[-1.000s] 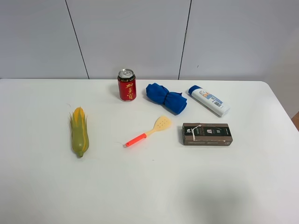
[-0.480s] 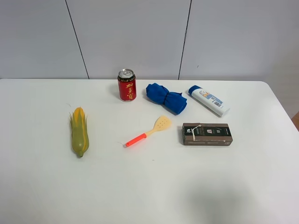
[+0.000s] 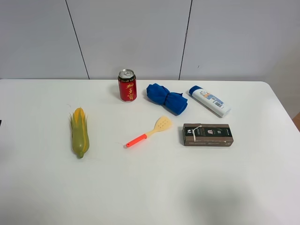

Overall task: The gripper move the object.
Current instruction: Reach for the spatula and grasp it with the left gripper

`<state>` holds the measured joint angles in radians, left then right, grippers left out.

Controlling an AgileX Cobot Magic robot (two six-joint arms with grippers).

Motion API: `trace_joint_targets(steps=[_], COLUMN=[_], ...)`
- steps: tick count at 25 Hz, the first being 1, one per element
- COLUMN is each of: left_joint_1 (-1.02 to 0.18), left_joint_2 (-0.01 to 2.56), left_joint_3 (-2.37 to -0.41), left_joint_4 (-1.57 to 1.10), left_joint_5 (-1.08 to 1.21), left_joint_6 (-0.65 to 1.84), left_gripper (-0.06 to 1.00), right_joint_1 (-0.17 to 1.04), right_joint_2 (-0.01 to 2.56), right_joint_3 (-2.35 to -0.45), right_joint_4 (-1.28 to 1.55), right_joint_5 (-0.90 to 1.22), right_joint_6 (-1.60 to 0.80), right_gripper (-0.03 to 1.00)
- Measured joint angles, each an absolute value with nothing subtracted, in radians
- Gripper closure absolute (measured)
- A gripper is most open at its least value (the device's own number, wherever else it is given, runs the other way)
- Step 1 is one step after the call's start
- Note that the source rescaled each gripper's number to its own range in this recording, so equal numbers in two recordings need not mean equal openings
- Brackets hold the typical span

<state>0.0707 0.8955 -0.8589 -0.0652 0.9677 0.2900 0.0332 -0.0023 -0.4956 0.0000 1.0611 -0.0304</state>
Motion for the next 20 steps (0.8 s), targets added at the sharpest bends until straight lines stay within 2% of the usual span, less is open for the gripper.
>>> trace_joint_targets(steps=[4, 8, 14, 20], left_joint_1=[0.020, -0.088, -0.259, -0.350], left_joint_2=[1.087, 1.226, 1.385, 1.487], left_joint_3=[-0.999, -1.107, -1.234, -1.308], left_joint_4=[-0.092, -0.095, -0.098, -0.124], left_joint_5=[0.953, 0.934, 0.905, 0.839], left_joint_6=[0.313, 0.344, 0.481, 0.547], left_gripper=[-0.06, -0.06, -0.06, -0.06], right_joint_1=[0.033, 0.033, 0.033, 0.033], right_joint_2=[-0.002, -0.002, -0.002, -0.002], right_joint_3=[-0.496, -0.496, -0.496, -0.496], right_joint_4=[0.000, 0.000, 0.000, 0.000], right_joint_5=[1.061, 1.061, 1.061, 1.061], right_joint_6=[-0.030, -0.030, -0.030, -0.030], right_gripper=[-0.03, -0.03, -0.03, -0.03])
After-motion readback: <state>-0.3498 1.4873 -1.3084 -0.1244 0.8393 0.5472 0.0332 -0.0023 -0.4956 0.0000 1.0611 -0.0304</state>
